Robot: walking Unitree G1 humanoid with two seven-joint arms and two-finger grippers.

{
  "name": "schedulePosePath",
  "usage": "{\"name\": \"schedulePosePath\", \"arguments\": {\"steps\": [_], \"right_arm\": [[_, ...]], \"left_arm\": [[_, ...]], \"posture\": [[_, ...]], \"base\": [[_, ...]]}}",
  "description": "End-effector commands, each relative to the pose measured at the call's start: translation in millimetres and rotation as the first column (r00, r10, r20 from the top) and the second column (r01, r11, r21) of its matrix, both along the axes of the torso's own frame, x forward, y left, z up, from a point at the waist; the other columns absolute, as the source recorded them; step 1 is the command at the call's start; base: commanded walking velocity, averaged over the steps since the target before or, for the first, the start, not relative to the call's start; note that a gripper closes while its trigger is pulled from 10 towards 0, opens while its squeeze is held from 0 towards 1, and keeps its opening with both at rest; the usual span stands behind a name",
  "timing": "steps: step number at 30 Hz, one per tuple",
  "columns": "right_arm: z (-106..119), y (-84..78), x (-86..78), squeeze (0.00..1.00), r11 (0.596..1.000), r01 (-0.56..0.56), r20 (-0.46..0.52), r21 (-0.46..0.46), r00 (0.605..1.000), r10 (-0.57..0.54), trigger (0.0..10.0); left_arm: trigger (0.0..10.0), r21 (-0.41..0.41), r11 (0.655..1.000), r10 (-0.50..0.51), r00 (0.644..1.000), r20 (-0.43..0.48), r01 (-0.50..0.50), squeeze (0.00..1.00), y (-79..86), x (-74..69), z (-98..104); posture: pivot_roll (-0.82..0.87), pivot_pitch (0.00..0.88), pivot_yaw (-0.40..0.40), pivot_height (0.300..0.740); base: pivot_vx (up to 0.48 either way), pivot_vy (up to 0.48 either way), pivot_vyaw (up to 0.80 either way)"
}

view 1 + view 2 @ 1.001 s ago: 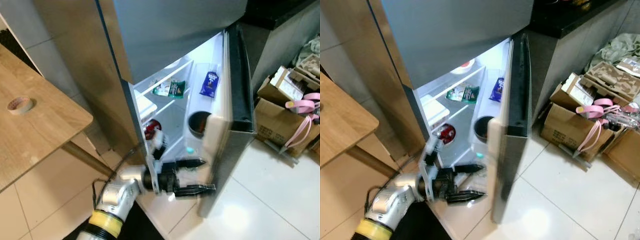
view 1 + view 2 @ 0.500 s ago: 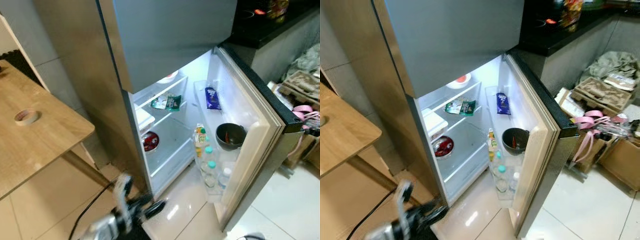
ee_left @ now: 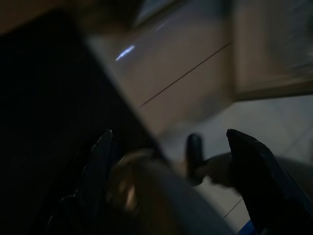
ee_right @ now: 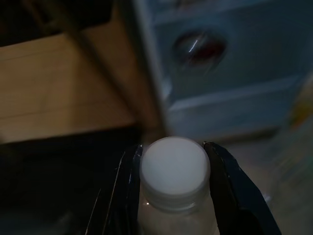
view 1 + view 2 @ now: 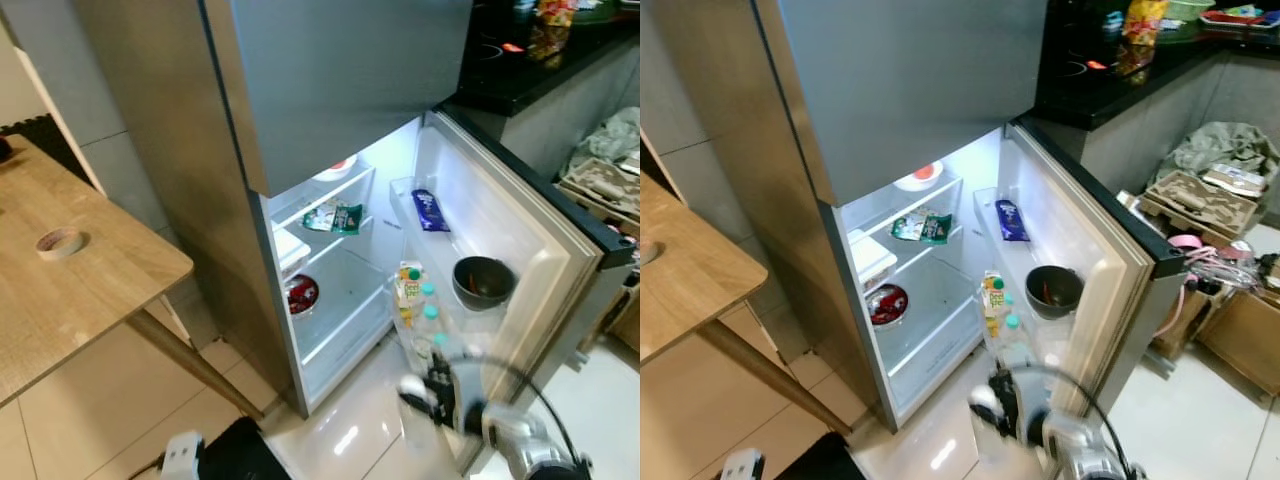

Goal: Restocking fridge

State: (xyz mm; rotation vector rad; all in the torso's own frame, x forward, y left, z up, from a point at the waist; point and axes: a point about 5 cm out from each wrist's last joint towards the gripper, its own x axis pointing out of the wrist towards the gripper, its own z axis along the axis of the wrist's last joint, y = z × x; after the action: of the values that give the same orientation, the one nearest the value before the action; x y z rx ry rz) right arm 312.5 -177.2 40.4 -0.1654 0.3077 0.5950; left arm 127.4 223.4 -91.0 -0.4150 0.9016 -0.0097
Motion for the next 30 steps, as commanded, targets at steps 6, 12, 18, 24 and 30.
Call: {"name": "schedulePosePath", "arguments": {"steps": [6,12,18,24,30], "right_arm": [[29.3,-44.0,26.7,0.0,0.911,0.334,0.171,-0.244,0.939,-0.298,10.0],[38.6,-74.2,27.5,0.0,0.825,0.466,0.225,-0.318,0.883,-0.412,10.0],[38.0,-102.7,18.7,0.0,0.714,0.584,0.272,-0.386,0.812,-0.517,10.0],[23.8,-91.4,13.0,0.0,0.812,0.524,0.132,-0.256,0.852,-0.507,10.0],[-26.8,-75.7,-21.0,0.0,0.855,0.456,-0.114,-0.246,0.863,-0.493,10.0]], "left_arm": [[10.0,0.081,0.996,0.038,0.999,-0.026,-0.036,0.0,14.1,-4.2,0.2],[10.0,0.09,0.995,0.049,0.999,0.015,-0.05,0.0,13.4,10.0,4.5],[10.0,0.095,0.995,0.043,0.999,0.016,-0.044,0.0,10.1,13.3,4.4],[10.0,0.093,0.995,0.03,0.999,0.011,-0.031,0.0,6.9,12.4,3.2],[10.0,0.114,0.993,0.012,1.0,-0.009,-0.01,0.0,1.1,11.3,0.8]], "posture": [[-0.07,0.0,0.023,0.74],[-0.07,0.0,0.027,0.74],[-0.08,0.0,0.03,0.74],[-0.09,0.0,0.028,0.74],[-0.09,0.0,0.014,0.74]], "base": [[0.0,0.0,0.0],[0.0,0.0,0.0],[0.0,0.0,0.0],[0.0,0.0,0.0],[0.0,0.0,0.0]]}}
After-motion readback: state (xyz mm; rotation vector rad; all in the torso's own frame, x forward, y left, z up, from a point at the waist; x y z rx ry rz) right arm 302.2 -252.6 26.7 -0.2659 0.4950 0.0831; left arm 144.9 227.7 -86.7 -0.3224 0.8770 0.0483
